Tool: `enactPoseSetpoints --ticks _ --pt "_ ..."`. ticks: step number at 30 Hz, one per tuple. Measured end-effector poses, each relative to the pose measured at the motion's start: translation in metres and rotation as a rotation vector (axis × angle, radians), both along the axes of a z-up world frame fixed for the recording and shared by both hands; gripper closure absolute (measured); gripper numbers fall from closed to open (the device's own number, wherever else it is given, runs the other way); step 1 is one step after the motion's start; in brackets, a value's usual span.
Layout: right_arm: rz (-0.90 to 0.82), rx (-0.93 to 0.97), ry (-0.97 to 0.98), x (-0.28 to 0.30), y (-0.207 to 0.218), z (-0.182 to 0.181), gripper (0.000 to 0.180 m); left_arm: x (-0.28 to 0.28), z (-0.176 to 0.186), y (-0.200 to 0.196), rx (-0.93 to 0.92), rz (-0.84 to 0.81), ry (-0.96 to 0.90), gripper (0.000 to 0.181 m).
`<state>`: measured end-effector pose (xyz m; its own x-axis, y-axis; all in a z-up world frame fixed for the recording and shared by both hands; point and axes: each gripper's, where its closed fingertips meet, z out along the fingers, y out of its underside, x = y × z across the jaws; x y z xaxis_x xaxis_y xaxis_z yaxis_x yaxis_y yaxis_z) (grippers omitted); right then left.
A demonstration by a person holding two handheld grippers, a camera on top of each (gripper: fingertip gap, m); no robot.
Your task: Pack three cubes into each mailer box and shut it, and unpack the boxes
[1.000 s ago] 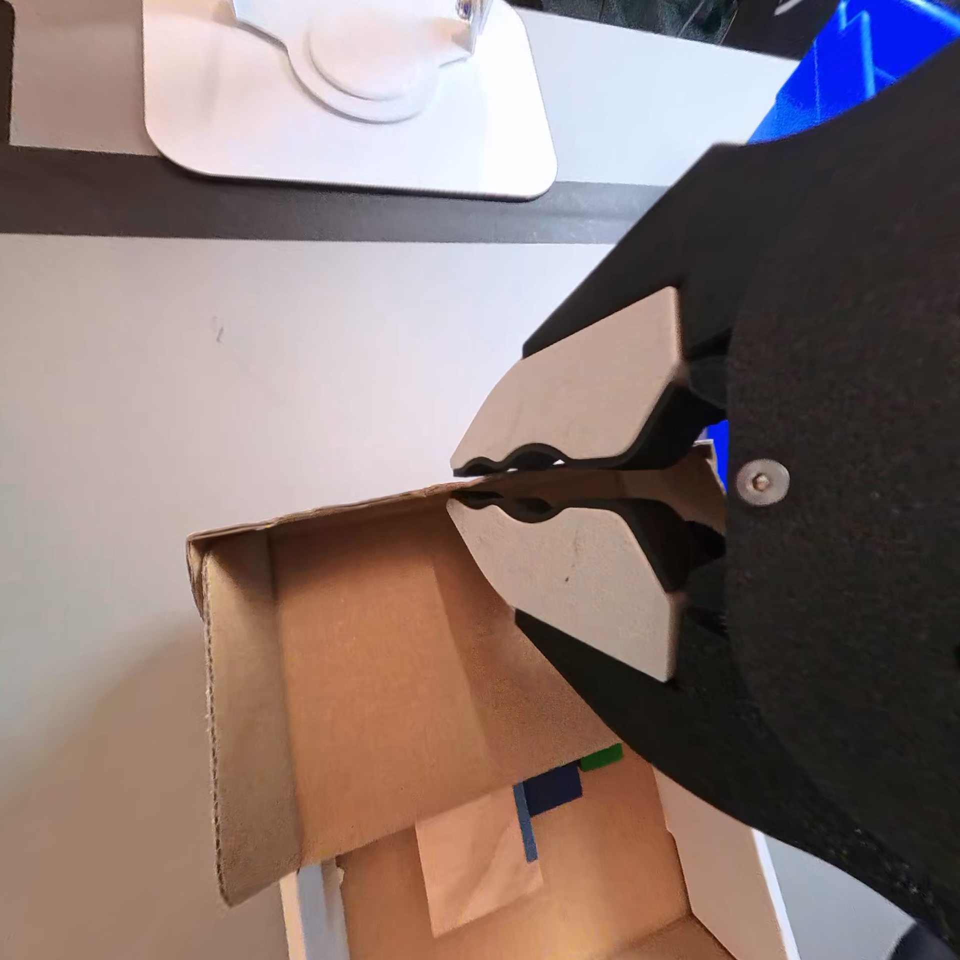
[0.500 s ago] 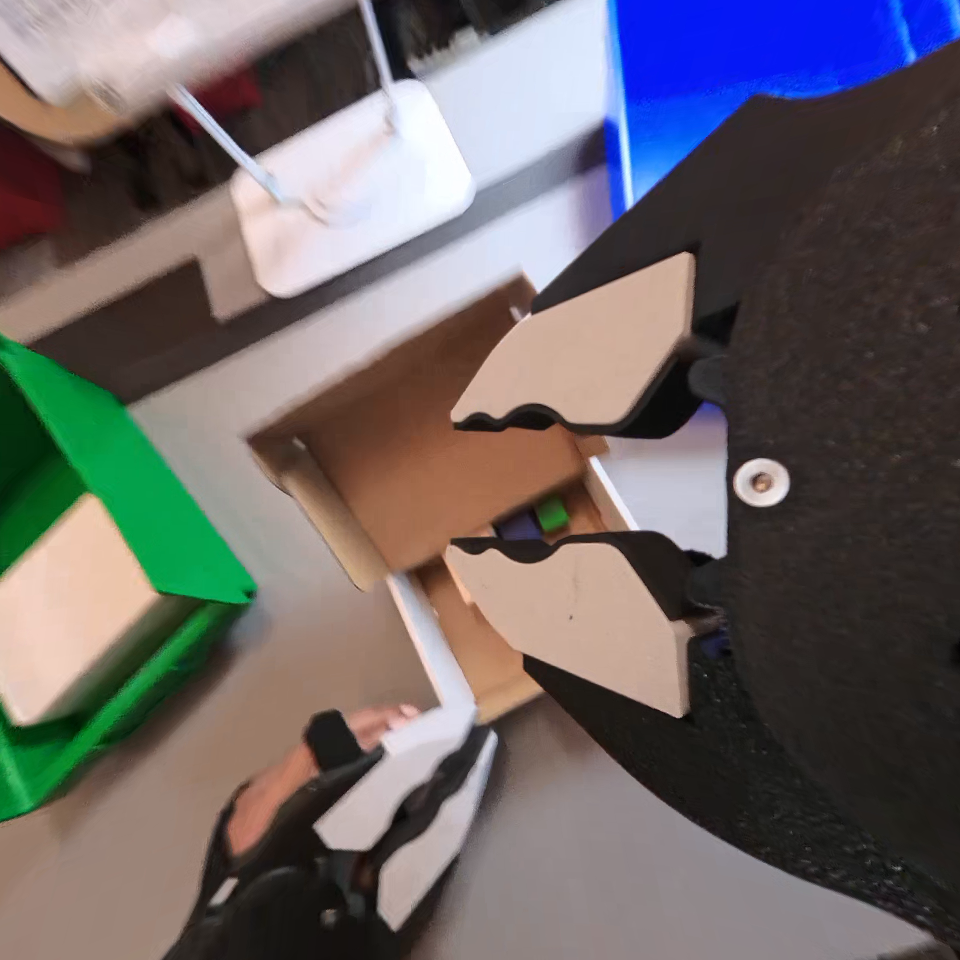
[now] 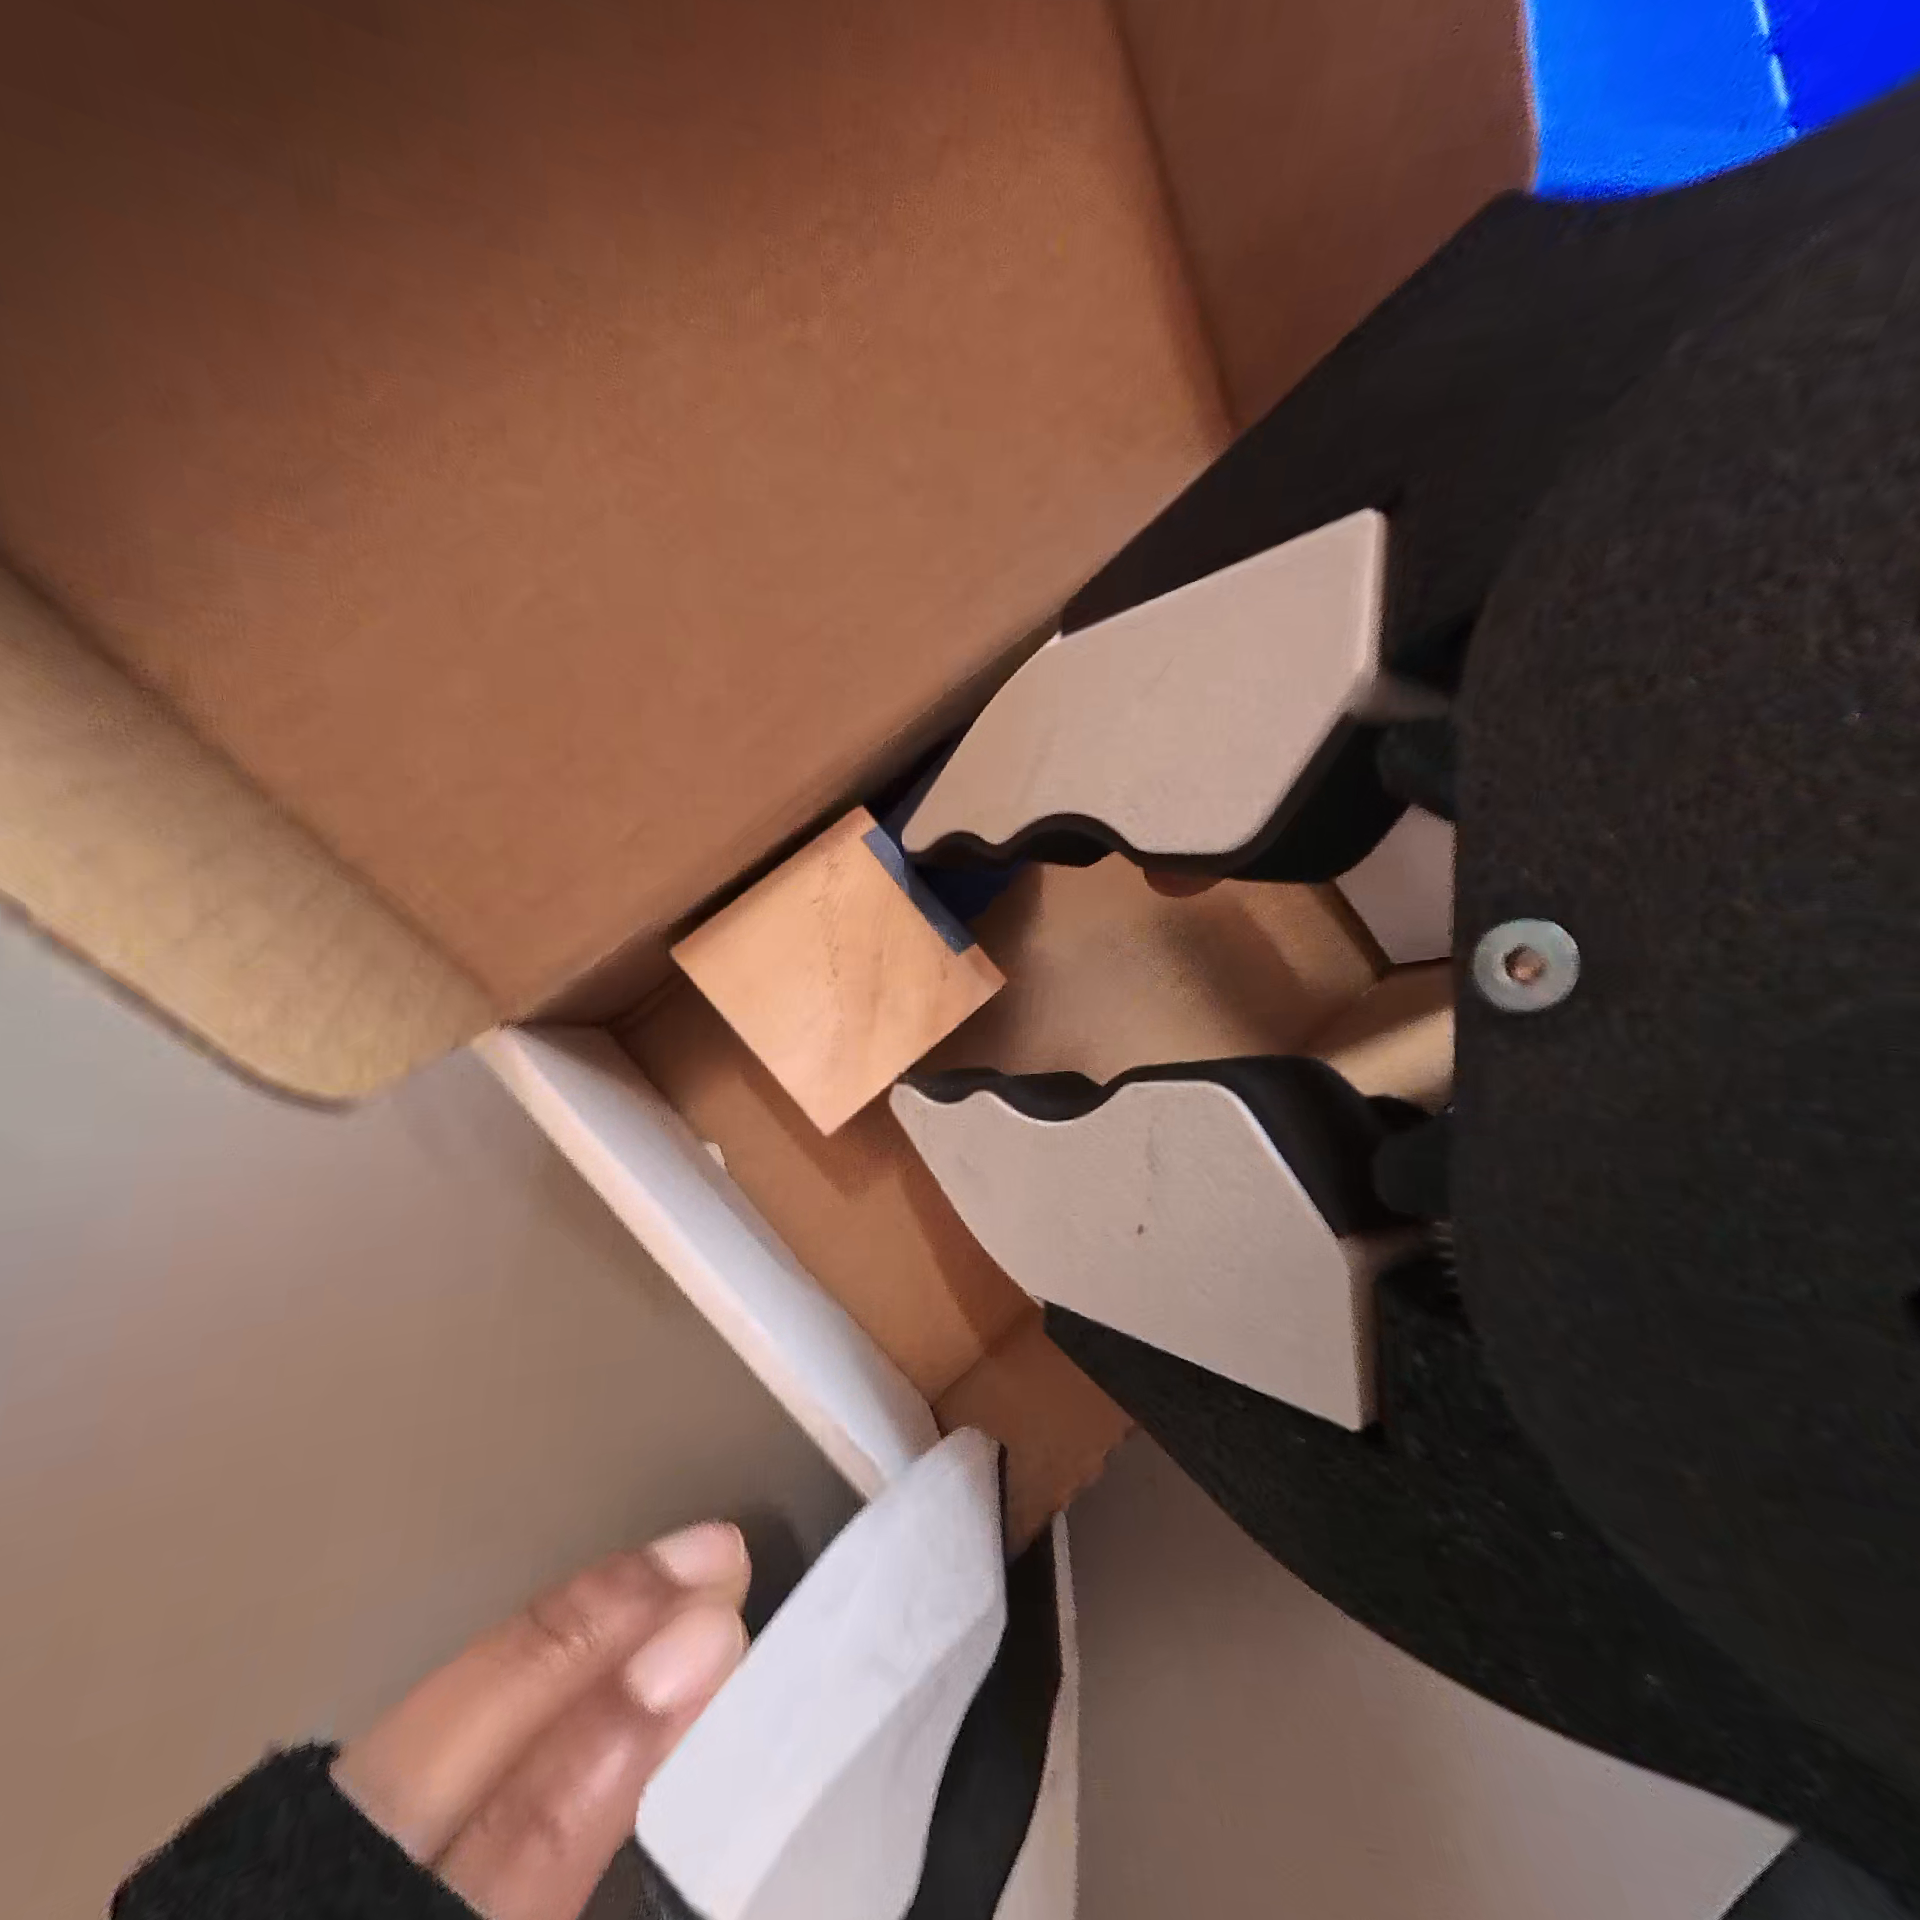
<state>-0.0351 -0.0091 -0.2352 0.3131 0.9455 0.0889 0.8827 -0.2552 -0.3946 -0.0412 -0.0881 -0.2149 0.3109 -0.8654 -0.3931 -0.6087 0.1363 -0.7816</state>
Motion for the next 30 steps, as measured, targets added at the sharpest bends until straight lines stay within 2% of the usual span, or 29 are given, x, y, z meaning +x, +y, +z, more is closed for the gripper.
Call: enactPoseSetpoints --ticks 2,3,5,6,9,12,15,17,19,23,27,30 --pt "0.096 0.040 -0.046 0.001 0.000 -0.001 0.146 0.000 0.000 0.000 -0.001 -0.004 -0.001 0.167" --pt "0.206 0.065 -0.064 0.001 -0.003 -0.001 0.150 -0.001 0.000 0.000 -0.002 -0.005 0.000 0.167" --pt "0.379 0.099 -0.101 0.008 -0.006 0.000 0.165 -0.002 0.000 -0.001 -0.005 -0.009 -0.001 0.166" --pt "0.409 0.108 -0.107 0.011 -0.005 0.002 0.167 -0.002 0.001 -0.001 -0.007 -0.012 -0.003 0.166" --pt "0.372 0.052 -0.081 0.009 -0.009 0.011 0.137 -0.006 0.002 0.000 -0.014 -0.010 -0.007 0.165" --pt "0.324 0.040 -0.116 0.000 -0.009 0.010 0.125 -0.008 0.003 0.002 -0.028 -0.007 -0.015 0.164" --pt "0.222 -0.043 -0.116 -0.011 -0.012 -0.001 0.123 -0.008 0.001 0.002 -0.032 -0.002 -0.015 0.164" --pt "0.229 -0.018 -0.110 -0.014 -0.009 -0.002 0.127 -0.008 0.001 0.002 -0.025 0.000 -0.009 0.165" --pt "0.319 0.001 -0.136 -0.011 -0.012 -0.002 0.128 -0.008 0.001 0.002 -0.025 -0.002 -0.008 0.165" --pt "0.625 0.092 -0.221 0.007 -0.015 0.001 0.131 -0.008 0.001 0.002 -0.044 -0.008 -0.022 0.165" --pt "0.545 -0.009 -0.231 0.007 -0.019 0.012 0.112 -0.009 0.001 0.002 -0.049 -0.005 -0.024 0.165" --pt "0.422 -0.048 -0.231 -0.003 -0.022 0.008 0.115 -0.009 0.001 0.002 -0.050 -0.004 -0.026 0.165"
